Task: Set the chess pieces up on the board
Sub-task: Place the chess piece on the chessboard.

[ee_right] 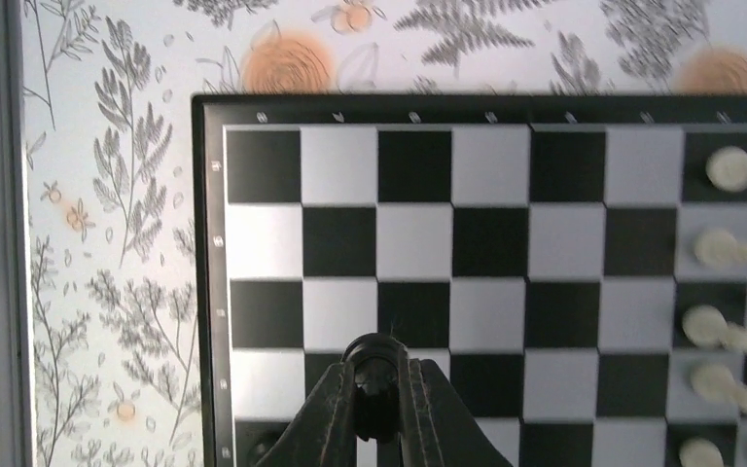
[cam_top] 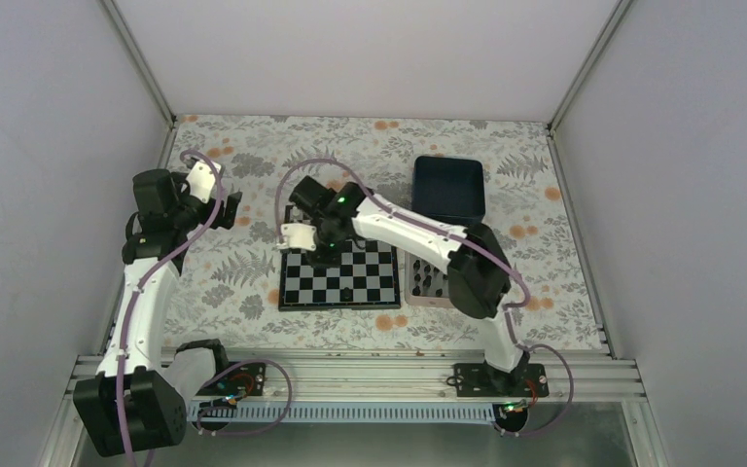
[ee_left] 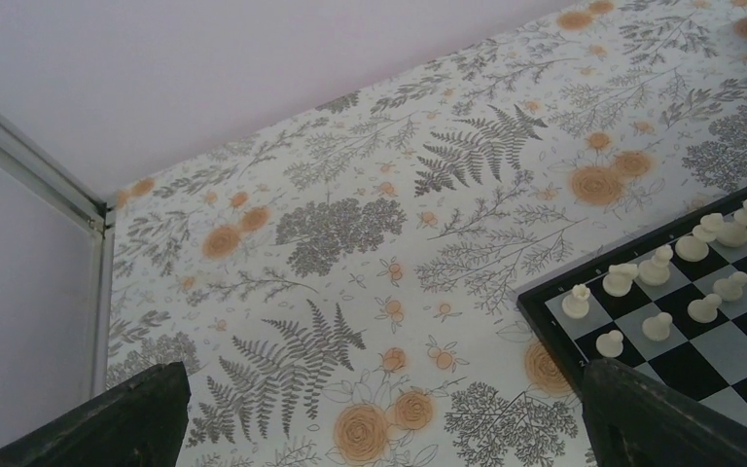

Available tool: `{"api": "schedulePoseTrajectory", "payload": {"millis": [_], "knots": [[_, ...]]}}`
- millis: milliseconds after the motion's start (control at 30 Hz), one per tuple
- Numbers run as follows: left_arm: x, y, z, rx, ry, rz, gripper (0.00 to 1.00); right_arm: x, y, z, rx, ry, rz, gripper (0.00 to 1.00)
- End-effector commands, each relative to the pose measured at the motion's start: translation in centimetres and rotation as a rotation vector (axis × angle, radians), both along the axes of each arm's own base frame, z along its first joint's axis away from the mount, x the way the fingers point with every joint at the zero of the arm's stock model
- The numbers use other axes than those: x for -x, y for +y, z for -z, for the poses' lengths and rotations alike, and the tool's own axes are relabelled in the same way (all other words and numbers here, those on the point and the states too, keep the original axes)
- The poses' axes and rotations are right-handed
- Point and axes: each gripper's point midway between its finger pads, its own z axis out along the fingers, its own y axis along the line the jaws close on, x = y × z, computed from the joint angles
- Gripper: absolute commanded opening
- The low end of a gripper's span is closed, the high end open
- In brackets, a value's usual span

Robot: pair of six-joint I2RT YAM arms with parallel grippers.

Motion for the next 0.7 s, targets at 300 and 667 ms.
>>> {"api": "schedulePoseTrajectory", "payload": {"millis": [300, 667], "knots": [[0.4, 0.5, -0.4, -0.025, -0.014, -0.018, 1.0, 4.1, 6.3, 4.2, 0.026, 0.048, -0.167, 0.06], [0.3, 0.5, -0.3, -0.027, -0.022, -0.014, 1.0, 6.0, 6.6, 7.4, 0.114, 0.065, -0.211, 0.07]]}}
